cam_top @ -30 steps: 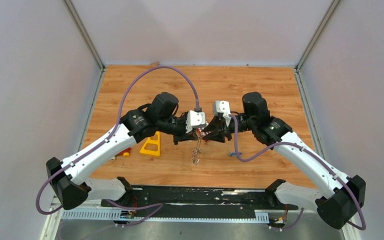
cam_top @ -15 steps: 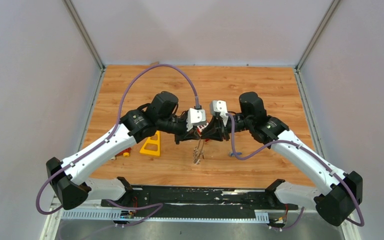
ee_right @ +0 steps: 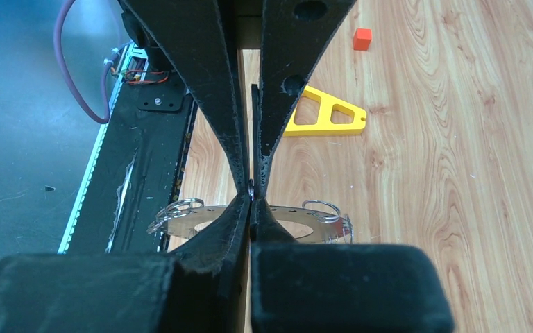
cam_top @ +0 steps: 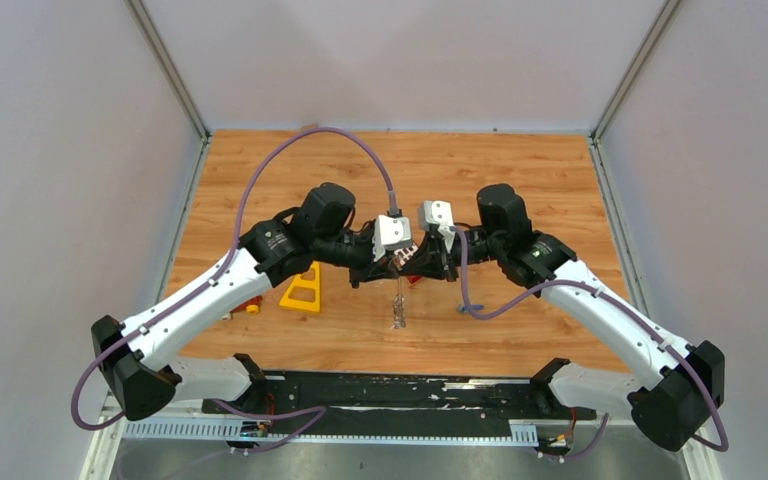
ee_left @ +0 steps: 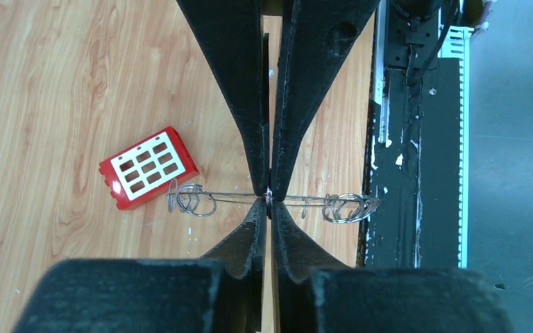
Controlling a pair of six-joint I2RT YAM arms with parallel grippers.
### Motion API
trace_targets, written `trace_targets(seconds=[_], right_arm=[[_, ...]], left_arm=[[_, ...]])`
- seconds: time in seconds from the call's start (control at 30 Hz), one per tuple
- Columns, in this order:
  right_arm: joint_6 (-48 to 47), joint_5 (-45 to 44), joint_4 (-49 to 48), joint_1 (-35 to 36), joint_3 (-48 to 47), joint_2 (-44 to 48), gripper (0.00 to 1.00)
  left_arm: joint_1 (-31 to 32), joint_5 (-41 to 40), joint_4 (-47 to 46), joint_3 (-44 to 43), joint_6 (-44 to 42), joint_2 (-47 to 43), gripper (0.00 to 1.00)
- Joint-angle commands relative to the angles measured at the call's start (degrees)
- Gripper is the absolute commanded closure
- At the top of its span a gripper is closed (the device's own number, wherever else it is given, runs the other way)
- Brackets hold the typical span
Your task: Put the keys on the keyring
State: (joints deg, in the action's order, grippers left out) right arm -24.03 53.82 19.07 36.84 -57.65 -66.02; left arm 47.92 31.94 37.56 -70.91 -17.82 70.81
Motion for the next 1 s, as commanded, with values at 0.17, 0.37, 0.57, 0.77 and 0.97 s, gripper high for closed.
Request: trace_targets(seconds=[0.17, 0.37, 0.57, 0.77, 0.97], right_arm=[[7.1, 5.8, -8.7, -5.2, -0.9, 2.9, 1.00], [18.6, 10.2, -23.1, -6.4, 1.2, 1.8, 1.00], [32.5, 11.4, -39.6, -7.4, 3.3, 0.7, 1.00], [38.7, 11.2, -48.7, -7.9, 6.9, 0.1, 1.00], [45.1, 11.3, -57.2, -8.1, 8.8, -1.6, 1.00]], left_arm=[[-2.2, 5.9, -15.5, 7.9, -3.2, -10.3, 0.65], [-6.1, 9.8, -25.5, 12.5, 0.0, -13.7, 0.61], [-8.2, 12.3, -33.1, 13.7, 5.6, -13.1, 0.64], [-9.0, 12.4, -36.5, 14.8, 6.8, -13.5, 0.69], [-9.2, 15.1, -40.5, 16.8, 8.2, -13.1, 0.75]])
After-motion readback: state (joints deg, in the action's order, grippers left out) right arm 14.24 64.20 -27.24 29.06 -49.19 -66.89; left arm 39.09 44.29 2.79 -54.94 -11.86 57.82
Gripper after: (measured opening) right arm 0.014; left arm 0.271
